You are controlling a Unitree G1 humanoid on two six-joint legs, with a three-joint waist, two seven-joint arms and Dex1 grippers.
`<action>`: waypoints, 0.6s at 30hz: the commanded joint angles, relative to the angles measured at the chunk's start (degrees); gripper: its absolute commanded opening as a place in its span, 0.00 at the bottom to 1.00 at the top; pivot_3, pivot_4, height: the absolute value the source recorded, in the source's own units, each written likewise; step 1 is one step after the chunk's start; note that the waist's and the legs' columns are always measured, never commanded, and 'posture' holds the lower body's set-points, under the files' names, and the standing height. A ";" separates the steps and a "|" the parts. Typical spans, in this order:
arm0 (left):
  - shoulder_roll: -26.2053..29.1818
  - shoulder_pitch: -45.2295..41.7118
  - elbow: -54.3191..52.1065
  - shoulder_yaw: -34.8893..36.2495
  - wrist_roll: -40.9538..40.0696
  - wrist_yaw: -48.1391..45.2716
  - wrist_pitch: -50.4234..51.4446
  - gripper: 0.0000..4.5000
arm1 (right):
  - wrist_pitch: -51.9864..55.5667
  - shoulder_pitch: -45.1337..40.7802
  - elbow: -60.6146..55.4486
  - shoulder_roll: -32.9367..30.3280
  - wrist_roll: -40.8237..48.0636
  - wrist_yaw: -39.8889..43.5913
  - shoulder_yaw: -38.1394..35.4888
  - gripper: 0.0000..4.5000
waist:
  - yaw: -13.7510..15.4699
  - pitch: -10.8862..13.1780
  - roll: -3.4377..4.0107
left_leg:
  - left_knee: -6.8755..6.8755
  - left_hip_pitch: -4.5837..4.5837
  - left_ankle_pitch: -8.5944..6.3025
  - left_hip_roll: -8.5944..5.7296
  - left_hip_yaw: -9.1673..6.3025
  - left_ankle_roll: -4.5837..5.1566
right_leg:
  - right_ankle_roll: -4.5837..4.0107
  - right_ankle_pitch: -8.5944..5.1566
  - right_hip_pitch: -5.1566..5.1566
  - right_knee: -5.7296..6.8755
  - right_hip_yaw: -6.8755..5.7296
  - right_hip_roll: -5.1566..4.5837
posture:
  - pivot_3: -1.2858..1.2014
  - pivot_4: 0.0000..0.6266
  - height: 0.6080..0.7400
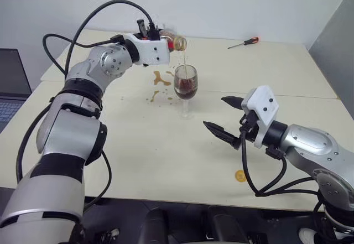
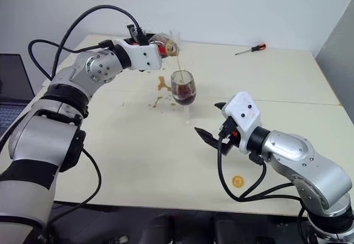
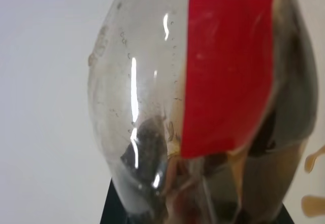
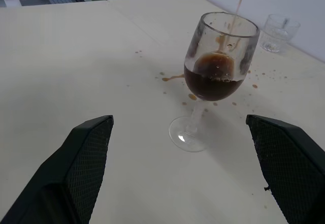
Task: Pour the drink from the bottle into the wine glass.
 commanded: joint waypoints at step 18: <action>-7.34 27.57 -16.20 34.26 -38.35 -2.42 23.84 0.17 | -1.44 -16.12 5.55 0.00 14.27 7.09 -5.92 1.00 | -0.05 -0.02 -0.03 | 0.05 0.04 0.00 0.09 -0.03 0.00 | -0.06 0.04 0.02 0.15 0.00 0.00 | 0.52 0.24 1.00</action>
